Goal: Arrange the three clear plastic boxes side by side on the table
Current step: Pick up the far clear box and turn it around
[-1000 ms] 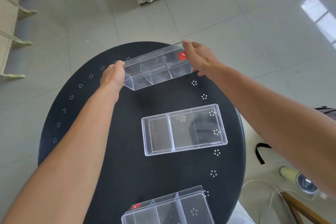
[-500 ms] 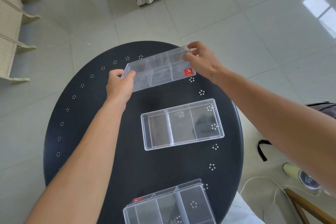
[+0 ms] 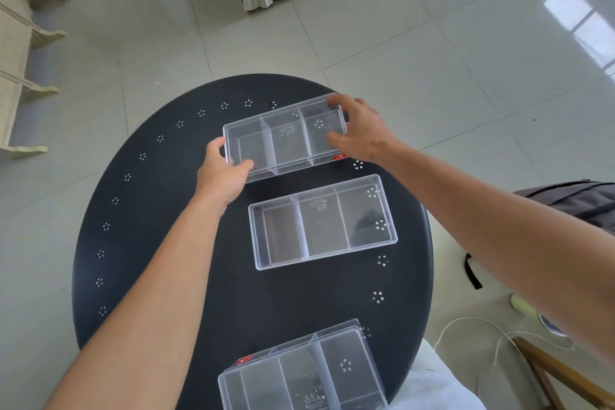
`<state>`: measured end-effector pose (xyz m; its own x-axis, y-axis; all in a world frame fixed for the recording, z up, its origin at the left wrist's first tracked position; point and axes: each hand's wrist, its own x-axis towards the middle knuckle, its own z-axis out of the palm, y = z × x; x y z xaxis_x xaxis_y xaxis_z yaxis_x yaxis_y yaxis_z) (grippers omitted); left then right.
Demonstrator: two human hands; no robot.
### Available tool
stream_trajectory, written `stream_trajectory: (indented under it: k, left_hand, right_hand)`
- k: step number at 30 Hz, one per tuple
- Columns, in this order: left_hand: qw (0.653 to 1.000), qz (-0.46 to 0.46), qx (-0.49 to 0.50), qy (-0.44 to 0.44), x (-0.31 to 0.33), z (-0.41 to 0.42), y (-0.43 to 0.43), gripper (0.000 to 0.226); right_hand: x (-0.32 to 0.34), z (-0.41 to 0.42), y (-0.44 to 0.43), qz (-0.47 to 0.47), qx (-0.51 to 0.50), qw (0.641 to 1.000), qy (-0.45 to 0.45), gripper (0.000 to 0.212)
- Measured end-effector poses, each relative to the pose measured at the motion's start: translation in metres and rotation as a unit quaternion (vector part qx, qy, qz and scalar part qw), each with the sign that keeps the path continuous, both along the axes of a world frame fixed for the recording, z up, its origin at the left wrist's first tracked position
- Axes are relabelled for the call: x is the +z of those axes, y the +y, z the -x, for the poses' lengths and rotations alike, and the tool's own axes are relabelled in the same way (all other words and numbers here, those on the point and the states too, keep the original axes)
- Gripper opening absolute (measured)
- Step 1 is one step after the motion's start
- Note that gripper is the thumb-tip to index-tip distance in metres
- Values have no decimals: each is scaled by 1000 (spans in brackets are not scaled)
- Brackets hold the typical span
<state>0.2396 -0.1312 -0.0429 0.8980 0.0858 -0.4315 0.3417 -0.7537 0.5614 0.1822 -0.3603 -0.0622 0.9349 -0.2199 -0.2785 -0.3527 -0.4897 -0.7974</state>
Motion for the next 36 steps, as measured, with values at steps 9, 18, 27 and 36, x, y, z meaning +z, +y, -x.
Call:
stream_trajectory:
  k: [9,18,27,36]
  left_hand:
    - [987,-113,-112,-29,9,4,0,70]
    - [994,-77,-77,-11,9,3,36,67]
    - [998,-54,-44,10,11,-2,109,70]
    - [1000,-5,19,2,6,1,199,69]
  right_hand:
    - [20,-5,0,56,66,996,32,73]
    - [16,-18,36,55,79,993,61,76]
    - [14,-37,104,50,90,992,70,73]
    - [10,-55,191,57,112,990,71,71]
